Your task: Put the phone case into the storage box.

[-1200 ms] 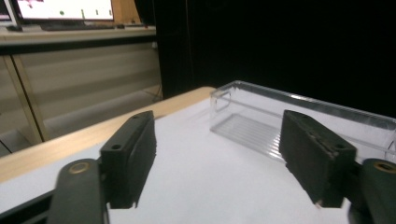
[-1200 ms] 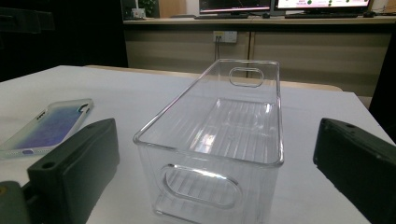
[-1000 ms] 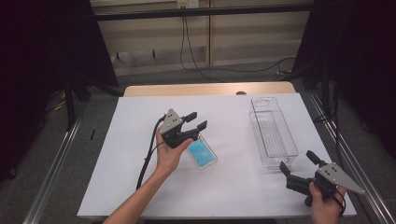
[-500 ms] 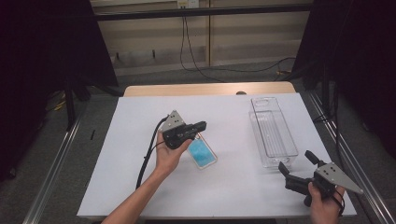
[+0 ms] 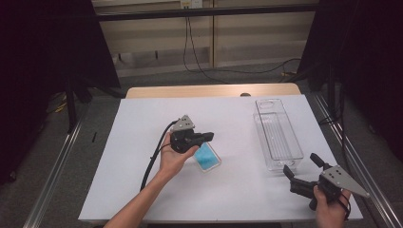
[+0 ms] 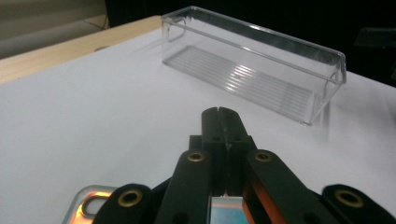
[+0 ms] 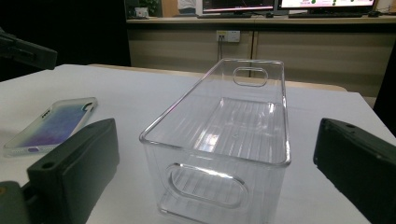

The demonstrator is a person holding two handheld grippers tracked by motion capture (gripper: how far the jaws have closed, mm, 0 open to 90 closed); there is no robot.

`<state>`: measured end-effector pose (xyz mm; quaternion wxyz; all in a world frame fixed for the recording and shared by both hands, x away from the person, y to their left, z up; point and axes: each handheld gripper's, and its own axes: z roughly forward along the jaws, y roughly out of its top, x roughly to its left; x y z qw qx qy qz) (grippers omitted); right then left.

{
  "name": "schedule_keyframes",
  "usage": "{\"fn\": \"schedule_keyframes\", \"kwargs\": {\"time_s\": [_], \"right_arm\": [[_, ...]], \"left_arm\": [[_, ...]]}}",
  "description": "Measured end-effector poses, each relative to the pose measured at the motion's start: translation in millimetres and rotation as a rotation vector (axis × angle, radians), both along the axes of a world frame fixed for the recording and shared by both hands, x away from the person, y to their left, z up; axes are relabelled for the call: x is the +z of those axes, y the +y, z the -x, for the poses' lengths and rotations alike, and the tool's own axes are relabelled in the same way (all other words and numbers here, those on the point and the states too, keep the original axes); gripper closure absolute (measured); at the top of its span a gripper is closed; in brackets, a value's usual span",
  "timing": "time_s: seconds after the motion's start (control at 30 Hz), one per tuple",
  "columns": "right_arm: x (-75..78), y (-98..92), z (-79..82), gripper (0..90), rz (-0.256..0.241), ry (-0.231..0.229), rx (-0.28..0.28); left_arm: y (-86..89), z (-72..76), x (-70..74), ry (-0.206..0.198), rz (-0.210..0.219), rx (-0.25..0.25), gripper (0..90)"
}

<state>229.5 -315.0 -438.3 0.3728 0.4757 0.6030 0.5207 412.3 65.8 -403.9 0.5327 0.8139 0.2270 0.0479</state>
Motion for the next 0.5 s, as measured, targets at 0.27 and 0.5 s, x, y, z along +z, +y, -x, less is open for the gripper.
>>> {"fn": "schedule_keyframes", "kwargs": {"time_s": [0.27,0.5], "right_arm": [[0.6,-0.7,0.1,0.1,0.003,-0.002,-0.004],[0.3,-1.0,0.4,0.1,0.003,-0.002,-0.005]], "left_arm": [[-7.1,-1.4,2.4,0.049,-0.092,-0.025,90.0],[-18.4,-5.0,0.8,0.062,-0.181,-0.045,90.0]]}}
